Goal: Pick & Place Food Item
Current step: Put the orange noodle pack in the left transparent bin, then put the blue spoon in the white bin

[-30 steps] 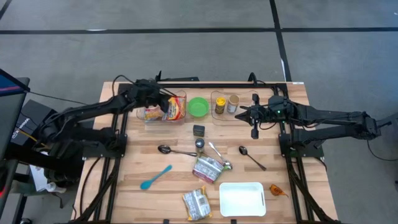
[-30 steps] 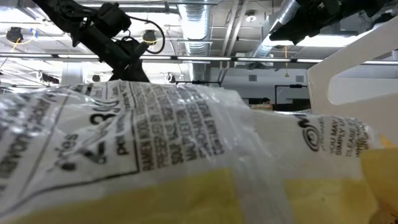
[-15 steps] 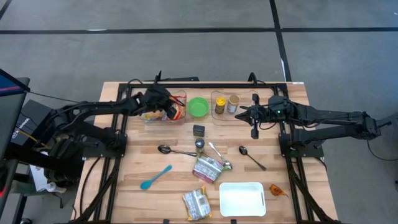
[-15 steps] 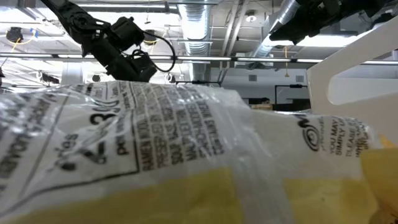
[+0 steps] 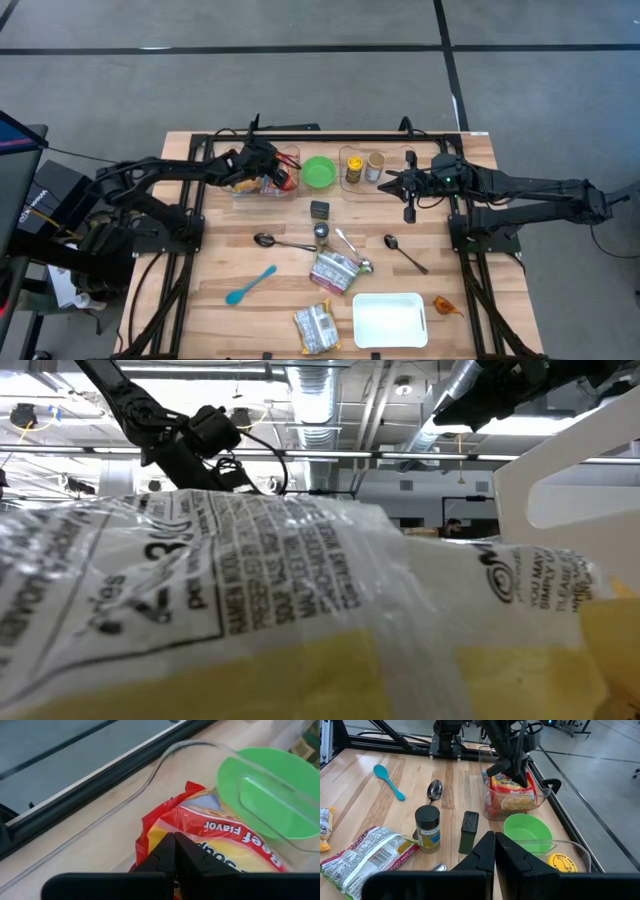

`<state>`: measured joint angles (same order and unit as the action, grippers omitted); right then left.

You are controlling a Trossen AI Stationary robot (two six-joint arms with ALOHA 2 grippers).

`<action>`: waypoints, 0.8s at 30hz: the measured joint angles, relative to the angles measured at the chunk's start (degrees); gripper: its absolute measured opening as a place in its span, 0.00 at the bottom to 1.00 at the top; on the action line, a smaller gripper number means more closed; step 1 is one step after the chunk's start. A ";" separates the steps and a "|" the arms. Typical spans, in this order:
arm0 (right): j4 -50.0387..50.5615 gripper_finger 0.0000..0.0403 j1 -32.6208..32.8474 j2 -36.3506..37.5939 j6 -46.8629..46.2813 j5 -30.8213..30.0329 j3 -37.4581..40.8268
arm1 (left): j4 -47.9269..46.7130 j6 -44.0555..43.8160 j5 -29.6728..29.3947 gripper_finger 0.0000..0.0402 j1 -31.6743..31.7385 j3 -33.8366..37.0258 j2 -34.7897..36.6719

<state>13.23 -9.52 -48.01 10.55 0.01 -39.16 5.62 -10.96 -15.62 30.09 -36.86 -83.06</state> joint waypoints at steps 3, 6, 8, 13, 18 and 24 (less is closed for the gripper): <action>0.00 0.01 0.00 0.00 0.02 0.00 0.00 | 0.57 -0.01 0.13 0.00 0.00 0.00 0.16; 0.00 0.01 0.00 0.00 0.02 0.00 0.00 | 0.82 0.00 0.33 0.00 0.00 0.02 1.24; 0.00 0.01 0.02 0.00 0.02 0.00 0.00 | 0.57 0.00 0.35 0.00 0.00 0.00 1.86; 0.02 0.01 0.00 0.00 0.00 0.00 0.00 | -0.43 -0.02 0.35 0.00 -0.02 0.04 4.54; 0.10 0.01 0.00 0.00 0.00 0.00 0.00 | -0.85 -1.16 1.66 0.00 -0.24 0.04 9.19; 0.61 0.01 0.00 0.00 0.00 0.00 0.00 | -0.92 -1.97 8.49 0.00 -2.41 0.04 16.08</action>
<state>13.85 -9.52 -48.01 10.55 0.01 -39.16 4.70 -12.93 -7.13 27.68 -36.82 -66.97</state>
